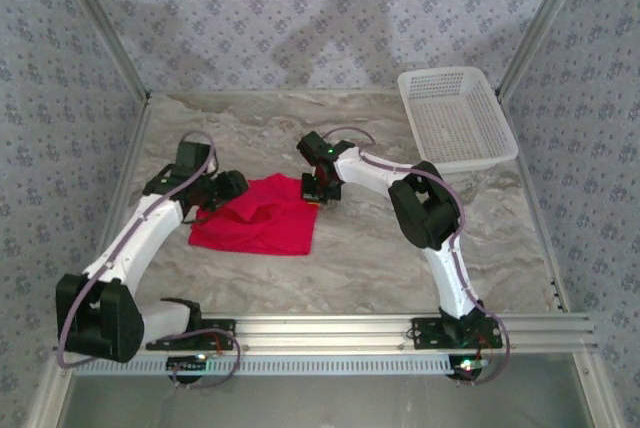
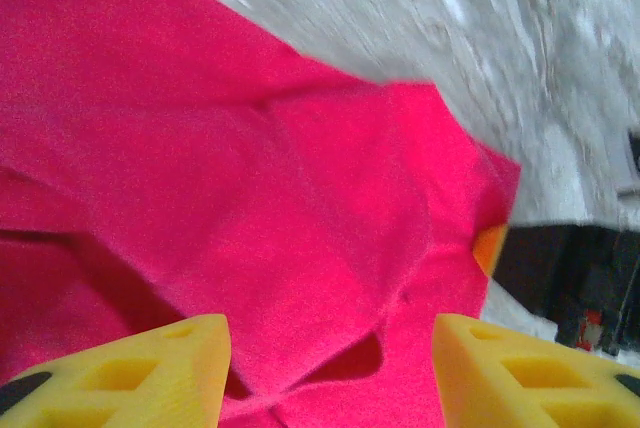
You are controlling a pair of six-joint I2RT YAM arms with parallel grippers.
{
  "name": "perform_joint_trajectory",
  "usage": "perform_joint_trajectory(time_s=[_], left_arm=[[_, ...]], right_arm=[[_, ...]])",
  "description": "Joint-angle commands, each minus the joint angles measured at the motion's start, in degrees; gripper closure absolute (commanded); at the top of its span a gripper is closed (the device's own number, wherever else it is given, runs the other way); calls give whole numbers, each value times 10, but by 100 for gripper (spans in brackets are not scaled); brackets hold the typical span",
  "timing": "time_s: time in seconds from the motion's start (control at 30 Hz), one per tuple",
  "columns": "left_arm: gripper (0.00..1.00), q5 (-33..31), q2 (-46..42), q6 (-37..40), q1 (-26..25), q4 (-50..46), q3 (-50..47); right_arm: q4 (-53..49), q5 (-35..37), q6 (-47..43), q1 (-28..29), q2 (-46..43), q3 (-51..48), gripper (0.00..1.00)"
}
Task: Fold the inside-out t-shirt
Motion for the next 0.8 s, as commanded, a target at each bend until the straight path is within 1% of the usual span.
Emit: perform_joint_trajectory(time_s=[0.0, 0.3, 0.37, 0.4, 0.43, 0.47, 0.5, 0.53, 0.57, 0.6, 0.67, 0.77], left_arm=[[42, 18, 32, 16, -7, 9, 3], [41, 25, 105, 37, -12, 27, 4], [43, 24, 129, 42, -13, 34, 9], [47, 25, 142, 45, -13, 37, 14], [55, 25, 156, 48, -13, 38, 20], [64, 23, 169, 52, -13, 36, 27], [79, 17, 182, 58, -12, 30, 40], [90, 7, 194, 64, -8, 15, 59], [98, 0, 204, 69, -3, 2, 78], [100, -8, 214, 75, 5, -14, 101], [100, -15, 231, 83, 29, -35, 146], [100, -5, 261, 91, 76, -56, 208]], right_arm=[[-30, 2, -12, -4, 23, 12, 100], [-36, -2, -15, -7, 25, 24, 100], [-35, -4, -15, -9, 26, 24, 100], [-36, -5, -15, -10, 28, 24, 100], [-37, -5, -15, -9, 29, 24, 100], [-37, -5, -15, -10, 30, 25, 100], [-38, -5, -16, -11, 32, 25, 100], [-42, -4, -16, -11, 34, 26, 100], [-45, -1, -17, -10, 36, 27, 100], [-50, 2, -19, -11, 37, 27, 100], [-60, 6, -23, -10, 40, 26, 100], [-74, 13, -29, -7, 43, 22, 100]])
